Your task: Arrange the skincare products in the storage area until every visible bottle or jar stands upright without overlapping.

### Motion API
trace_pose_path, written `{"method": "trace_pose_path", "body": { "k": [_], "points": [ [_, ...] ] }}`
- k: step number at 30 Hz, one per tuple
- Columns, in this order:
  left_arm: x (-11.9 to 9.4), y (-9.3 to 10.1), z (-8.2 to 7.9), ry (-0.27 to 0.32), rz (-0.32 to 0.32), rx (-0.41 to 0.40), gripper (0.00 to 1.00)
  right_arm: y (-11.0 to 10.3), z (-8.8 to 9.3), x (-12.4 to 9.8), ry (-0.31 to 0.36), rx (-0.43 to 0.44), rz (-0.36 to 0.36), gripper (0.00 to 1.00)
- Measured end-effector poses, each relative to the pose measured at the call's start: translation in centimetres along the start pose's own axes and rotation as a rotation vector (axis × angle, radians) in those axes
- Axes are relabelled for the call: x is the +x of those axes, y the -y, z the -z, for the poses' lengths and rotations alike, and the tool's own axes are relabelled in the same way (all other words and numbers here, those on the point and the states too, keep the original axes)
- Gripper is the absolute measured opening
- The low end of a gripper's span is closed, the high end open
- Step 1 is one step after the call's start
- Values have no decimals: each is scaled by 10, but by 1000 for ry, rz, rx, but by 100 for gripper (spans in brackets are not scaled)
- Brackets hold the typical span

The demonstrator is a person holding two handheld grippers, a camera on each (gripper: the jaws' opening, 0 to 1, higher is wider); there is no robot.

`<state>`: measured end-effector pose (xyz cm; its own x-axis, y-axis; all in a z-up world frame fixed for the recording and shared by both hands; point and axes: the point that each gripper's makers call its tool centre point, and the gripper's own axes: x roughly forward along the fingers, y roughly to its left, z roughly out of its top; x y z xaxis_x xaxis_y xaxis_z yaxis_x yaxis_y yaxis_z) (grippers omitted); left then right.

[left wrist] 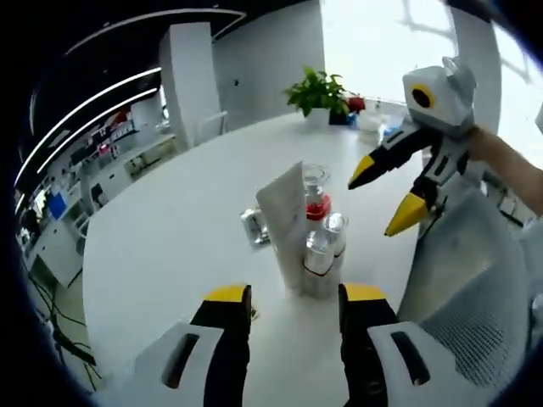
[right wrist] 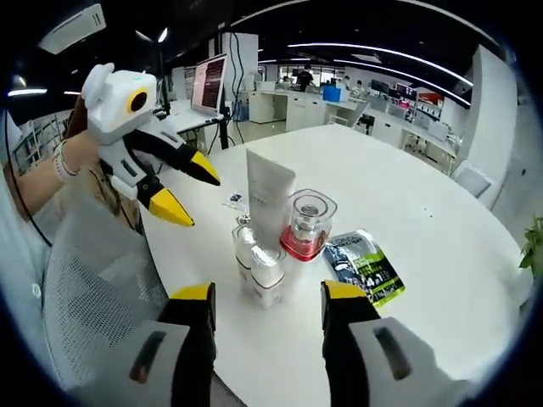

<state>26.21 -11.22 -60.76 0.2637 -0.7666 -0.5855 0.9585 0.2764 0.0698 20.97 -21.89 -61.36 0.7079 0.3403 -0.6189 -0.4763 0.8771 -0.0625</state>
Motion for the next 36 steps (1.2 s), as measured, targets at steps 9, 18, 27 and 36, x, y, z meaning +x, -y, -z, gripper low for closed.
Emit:
{"method": "trace_pose_path", "body": {
  "k": [9, 18, 27, 36],
  "points": [
    [-17, -10, -3, 10, -48, 6, 48, 9, -7, -14, 9, 4, 60, 69],
    [-36, -18, -5, 12, -85, 18, 60, 18, -13, -33, 16, -8, 114, 81],
    [-46, -21, -2, 6, -87, 24, 71, 21, -22, -45, 5, -55, 130, 91],
    [-51, -16, 4, -29, -69, 24, 81, 25, -25, -50, -27, -111, 132, 96]
  ]
}}
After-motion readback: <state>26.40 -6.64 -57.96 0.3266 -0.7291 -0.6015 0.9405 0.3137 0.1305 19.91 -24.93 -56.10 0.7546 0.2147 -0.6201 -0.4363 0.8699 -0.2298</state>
